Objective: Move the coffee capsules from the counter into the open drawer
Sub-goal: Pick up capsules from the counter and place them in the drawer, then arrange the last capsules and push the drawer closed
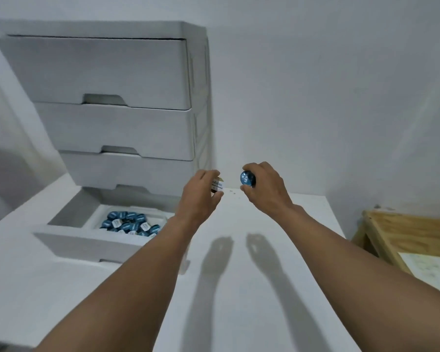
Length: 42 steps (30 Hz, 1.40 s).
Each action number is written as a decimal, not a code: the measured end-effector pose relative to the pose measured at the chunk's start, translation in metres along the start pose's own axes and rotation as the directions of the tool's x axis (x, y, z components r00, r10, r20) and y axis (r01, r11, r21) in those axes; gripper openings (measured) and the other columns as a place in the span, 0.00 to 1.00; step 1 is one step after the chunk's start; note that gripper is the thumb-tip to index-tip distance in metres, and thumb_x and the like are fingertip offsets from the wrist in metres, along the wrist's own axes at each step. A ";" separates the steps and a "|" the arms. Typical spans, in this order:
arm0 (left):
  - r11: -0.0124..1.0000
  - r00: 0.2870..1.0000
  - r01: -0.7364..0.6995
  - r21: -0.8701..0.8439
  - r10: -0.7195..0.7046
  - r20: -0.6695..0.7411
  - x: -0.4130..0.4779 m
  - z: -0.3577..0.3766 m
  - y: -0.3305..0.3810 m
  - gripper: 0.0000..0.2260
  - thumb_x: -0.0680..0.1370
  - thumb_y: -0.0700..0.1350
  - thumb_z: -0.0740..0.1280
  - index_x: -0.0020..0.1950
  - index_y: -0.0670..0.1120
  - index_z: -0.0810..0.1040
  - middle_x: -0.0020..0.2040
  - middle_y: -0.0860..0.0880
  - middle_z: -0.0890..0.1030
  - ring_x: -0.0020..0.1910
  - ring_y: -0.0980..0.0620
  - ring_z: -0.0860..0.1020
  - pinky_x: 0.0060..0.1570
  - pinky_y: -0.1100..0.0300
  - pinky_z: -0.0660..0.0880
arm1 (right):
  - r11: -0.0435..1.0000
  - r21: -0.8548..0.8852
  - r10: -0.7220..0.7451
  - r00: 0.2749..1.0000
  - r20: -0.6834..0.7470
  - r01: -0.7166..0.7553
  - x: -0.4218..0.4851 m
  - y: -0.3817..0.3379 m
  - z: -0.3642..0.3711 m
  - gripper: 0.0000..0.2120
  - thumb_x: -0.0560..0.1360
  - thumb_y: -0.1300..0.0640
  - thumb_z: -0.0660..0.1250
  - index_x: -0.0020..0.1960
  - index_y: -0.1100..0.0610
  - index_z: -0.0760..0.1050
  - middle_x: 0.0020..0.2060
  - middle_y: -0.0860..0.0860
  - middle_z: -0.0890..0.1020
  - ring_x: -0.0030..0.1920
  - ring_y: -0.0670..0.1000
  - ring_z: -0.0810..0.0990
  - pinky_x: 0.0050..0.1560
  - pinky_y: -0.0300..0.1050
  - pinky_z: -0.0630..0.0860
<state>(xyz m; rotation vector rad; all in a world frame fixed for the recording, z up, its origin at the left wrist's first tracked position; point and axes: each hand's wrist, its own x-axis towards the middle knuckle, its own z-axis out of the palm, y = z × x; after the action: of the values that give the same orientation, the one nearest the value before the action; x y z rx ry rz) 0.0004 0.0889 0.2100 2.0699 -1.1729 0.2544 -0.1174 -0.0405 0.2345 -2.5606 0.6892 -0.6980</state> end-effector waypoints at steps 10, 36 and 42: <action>0.996 0.998 0.057 0.062 -0.058 0.016 -0.018 -0.102 -0.145 0.19 0.73 0.41 0.71 0.63 0.44 0.74 0.55 0.46 0.73 0.48 0.53 0.73 0.50 0.66 0.69 | 0.998 0.056 -0.006 0.999 0.039 0.004 0.023 -0.129 0.113 0.18 0.71 0.59 0.68 0.61 0.53 0.72 0.54 0.53 0.72 0.52 0.54 0.75 0.52 0.40 0.68; 0.968 0.897 0.216 0.126 -0.248 0.366 0.006 -0.053 -0.342 0.21 0.74 0.43 0.69 0.66 0.47 0.71 0.62 0.48 0.71 0.60 0.50 0.72 0.61 0.58 0.68 | 0.991 -0.037 0.136 0.931 0.340 -0.131 0.083 -0.131 0.320 0.22 0.72 0.59 0.70 0.65 0.56 0.70 0.56 0.52 0.72 0.50 0.47 0.69 0.50 0.37 0.65; 0.972 0.873 0.211 0.104 -0.235 0.428 0.020 -0.020 -0.361 0.19 0.74 0.41 0.68 0.65 0.45 0.73 0.60 0.45 0.73 0.57 0.46 0.73 0.57 0.57 0.71 | 0.987 0.005 0.152 0.930 0.335 -0.163 0.096 -0.113 0.344 0.15 0.73 0.60 0.66 0.59 0.58 0.73 0.53 0.55 0.72 0.47 0.50 0.73 0.48 0.41 0.73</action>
<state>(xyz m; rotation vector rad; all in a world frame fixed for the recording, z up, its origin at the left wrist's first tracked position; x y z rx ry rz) 0.3068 0.2035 0.0537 2.3621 -1.1700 -0.3139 0.1856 0.0798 0.0494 -2.4722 0.7472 -0.2114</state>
